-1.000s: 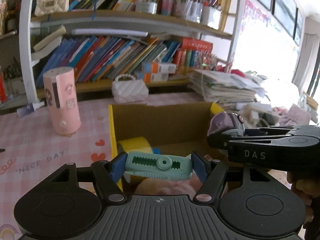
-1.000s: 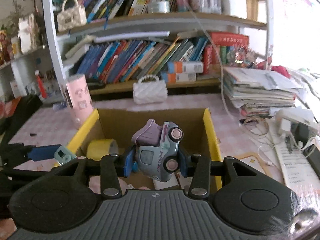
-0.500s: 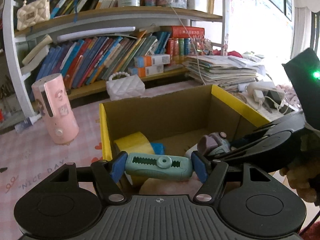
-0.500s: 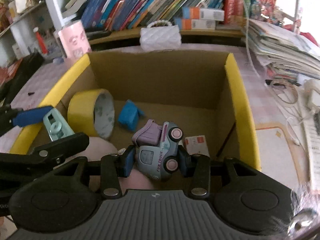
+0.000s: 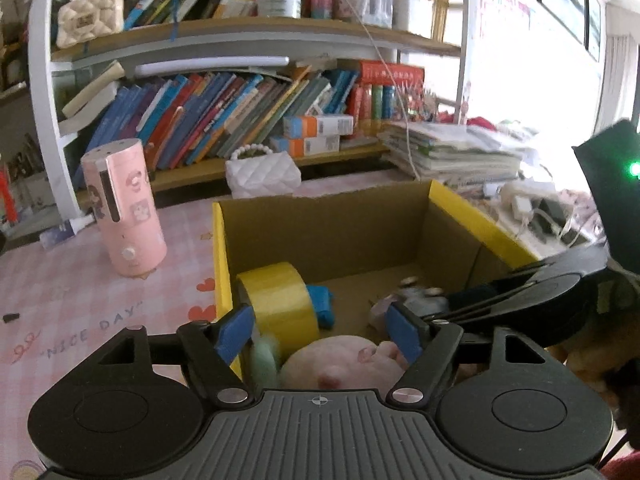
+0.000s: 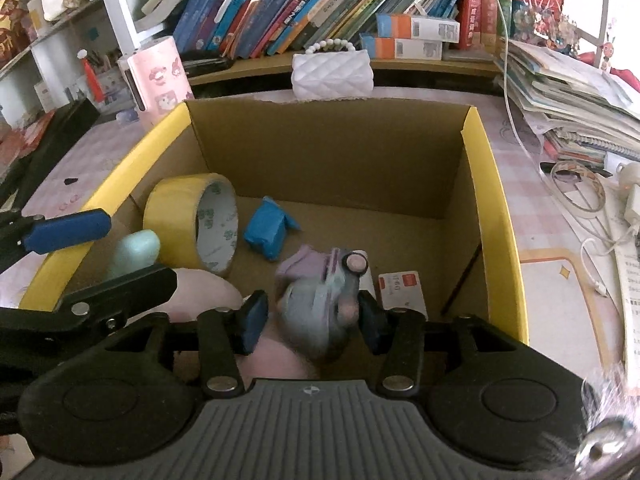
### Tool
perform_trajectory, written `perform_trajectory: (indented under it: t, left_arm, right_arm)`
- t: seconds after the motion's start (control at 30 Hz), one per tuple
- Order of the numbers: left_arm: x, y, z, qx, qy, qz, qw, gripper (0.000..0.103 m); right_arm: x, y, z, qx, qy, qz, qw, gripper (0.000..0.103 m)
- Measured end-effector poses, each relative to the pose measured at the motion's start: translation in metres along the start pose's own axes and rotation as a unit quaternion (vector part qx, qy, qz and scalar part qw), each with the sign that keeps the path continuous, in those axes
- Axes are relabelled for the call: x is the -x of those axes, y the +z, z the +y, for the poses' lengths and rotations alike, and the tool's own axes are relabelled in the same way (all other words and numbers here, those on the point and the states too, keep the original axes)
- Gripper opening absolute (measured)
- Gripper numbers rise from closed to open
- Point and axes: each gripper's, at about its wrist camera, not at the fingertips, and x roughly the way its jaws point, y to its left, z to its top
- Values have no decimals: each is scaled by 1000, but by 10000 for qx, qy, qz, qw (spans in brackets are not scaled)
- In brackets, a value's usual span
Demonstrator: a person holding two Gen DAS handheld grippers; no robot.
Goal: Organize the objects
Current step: 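Lower both tools into the yellow box and open them to release the items, then withdraw both open tools up out of the yellow box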
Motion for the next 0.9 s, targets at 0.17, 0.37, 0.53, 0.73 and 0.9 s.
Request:
perform_trajectory:
  t: [0.17,0.37,0.53,0.73,0.9]
  left_arm:
    - [17,2,1,239,83,-197,9995,92]
    - [48,4,4,580,26,-580,9966,100]
    - [74,-2,7,666,190,-803,9944,102]
    - [106,-19,23,1024,512,-794,9902,103]
    - [132,-41,36,1210,885,-675,9864,103]
  right_arm:
    - [13,-4,3,-138,57,-194,9997,63]
    - [40,-16,15,-166,72,-622,9979,80]
    - [66,-26,28,-296,-21,-1113,9933,91]
    - [92,-43,58,-176,-514,-1592,9858,103]
    - [103,-62,87,1,-832,-1606,9835,103]
